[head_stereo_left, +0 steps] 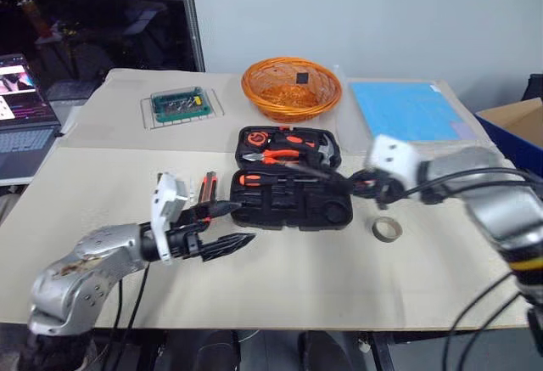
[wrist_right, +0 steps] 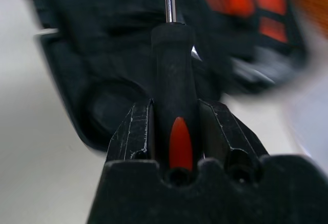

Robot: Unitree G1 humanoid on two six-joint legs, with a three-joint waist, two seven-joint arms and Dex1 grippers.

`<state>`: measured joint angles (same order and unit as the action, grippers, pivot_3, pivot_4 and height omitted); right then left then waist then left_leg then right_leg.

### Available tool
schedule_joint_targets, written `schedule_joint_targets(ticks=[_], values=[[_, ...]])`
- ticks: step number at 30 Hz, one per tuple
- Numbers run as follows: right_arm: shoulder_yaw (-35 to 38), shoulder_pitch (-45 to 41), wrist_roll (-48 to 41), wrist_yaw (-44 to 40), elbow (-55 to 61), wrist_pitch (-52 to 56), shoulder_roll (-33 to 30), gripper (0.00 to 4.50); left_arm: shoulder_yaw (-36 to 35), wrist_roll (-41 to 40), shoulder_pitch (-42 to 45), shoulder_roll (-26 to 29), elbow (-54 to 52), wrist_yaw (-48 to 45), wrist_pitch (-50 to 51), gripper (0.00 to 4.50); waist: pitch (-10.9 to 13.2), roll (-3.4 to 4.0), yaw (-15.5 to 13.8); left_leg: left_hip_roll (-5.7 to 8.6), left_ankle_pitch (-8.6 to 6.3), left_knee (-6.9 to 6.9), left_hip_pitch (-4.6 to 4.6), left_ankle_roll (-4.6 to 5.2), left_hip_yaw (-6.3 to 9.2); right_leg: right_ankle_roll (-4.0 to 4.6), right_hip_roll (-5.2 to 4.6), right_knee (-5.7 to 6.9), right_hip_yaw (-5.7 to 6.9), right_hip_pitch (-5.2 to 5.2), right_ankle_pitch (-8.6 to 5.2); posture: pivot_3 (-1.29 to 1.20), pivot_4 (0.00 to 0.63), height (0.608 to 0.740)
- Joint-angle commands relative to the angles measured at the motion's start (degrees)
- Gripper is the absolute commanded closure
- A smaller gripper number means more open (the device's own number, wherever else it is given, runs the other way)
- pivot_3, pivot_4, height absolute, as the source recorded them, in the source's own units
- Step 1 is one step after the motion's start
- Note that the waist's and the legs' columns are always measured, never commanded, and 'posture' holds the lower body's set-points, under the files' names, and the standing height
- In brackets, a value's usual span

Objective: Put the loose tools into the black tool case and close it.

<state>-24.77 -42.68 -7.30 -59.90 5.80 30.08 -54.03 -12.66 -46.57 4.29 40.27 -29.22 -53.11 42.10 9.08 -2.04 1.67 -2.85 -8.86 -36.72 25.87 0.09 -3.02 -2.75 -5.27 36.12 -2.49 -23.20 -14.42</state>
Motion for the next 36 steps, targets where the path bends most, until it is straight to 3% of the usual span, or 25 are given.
schedule_joint_targets(ticks=[1, 6, 14, 27, 28, 31, 36], values=[[-2.31, -4.03, 5.6, -2.31, -6.93, -4.47, 3.21, 3.57, -3.75, -0.22, -2.11, 1.92, -2.03, -1.13, -2.92, 0.16, 0.01, 0.01, -1.02, 0.0, 0.0, 0.0, 0.12, 0.0, -0.02, -0.22, 0.0, -0.01, 0.01, -0.09, 0.12, 0.0, 0.15, 0.74], [-2.72, -7.11, 9.91, -1.0, -17.14, -7.31, 9.62, 3.57, -6.12, -0.39, -5.55, 3.06, -2.08, -2.13, -4.95, 0.16, 0.01, 0.01, -1.3, 0.01, 0.0, 0.0, 0.4, -0.01, -0.06, -0.36, -0.01, 0.0, 0.03, -0.33, 0.22, 0.0, 0.15, 0.74], [-3.28, -9.52, 13.27, -5.44, -24.03, -11.89, 11.59, 3.57, -5.96, -0.05, -5.83, 4.38, -1.51, -2.69, -6.3, 0.16, 0.01, 0.02, -1.04, -0.06, 0.03, -0.01, 0.3, -0.06, -0.07, -0.27, 0.02, 0.11, 0.11, -0.32, 0.26, 0.0, 0.15, 0.74], [-4.78, -12.78, 20.6, -9.37, -39.98, -28.01, 16.36, 3.57, -4.1, 2.04, -4.13, 4.91, -0.99, -2.18, -7.23, 0.16, 0.01, 0.02, -1.03, -0.04, 0.03, 0.0, 0.26, -0.07, -0.05, -0.29, 0.05, 0.1, 0.12, -0.21, 0.26, 0.0, 0.15, 0.74], [-4.43, -12.96, 20.45, -10.11, -39.99, -28.46, 16.21, 2.56, -4.07, 2.02, -4.05, 4.86, -1.0, -2.03, -7.18, 0.16, 0.01, 0.02, -1.04, -0.04, 0.03, 0.0, 0.25, -0.07, -0.05, -0.29, 0.05, 0.09, 0.12, -0.2, 0.26, 0.0, 0.15, 0.74], [-2.39, -13.0, 19.67, -10.18, -38.44, -28.88, 15.86, 1.66, -3.96, 2.0, -3.96, 4.79, -1.06, -1.8, -7.1, 0.16, 0.01, 0.03, -1.06, -0.04, 0.03, 0.0, 0.25, -0.07, -0.01, -0.29, 0.06, 0.1, 0.14, -0.17, 0.26, 0.0, 0.15, 0.74], [4.89, -11.41, 11.39, -14.35, -31.82, -23.61, 15.69, 1.66, -3.45, 2.04, -3.84, 4.4, -1.06, -1.23, -7.07, 0.16, 0.03, 0.06, -0.94, -0.05, 0.03, 0.02, 0.25, -0.07, -0.02, -0.29, 0.07, 0.12, 0.13, -0.19, 0.26, 0.0, 0.15, 0.74]])
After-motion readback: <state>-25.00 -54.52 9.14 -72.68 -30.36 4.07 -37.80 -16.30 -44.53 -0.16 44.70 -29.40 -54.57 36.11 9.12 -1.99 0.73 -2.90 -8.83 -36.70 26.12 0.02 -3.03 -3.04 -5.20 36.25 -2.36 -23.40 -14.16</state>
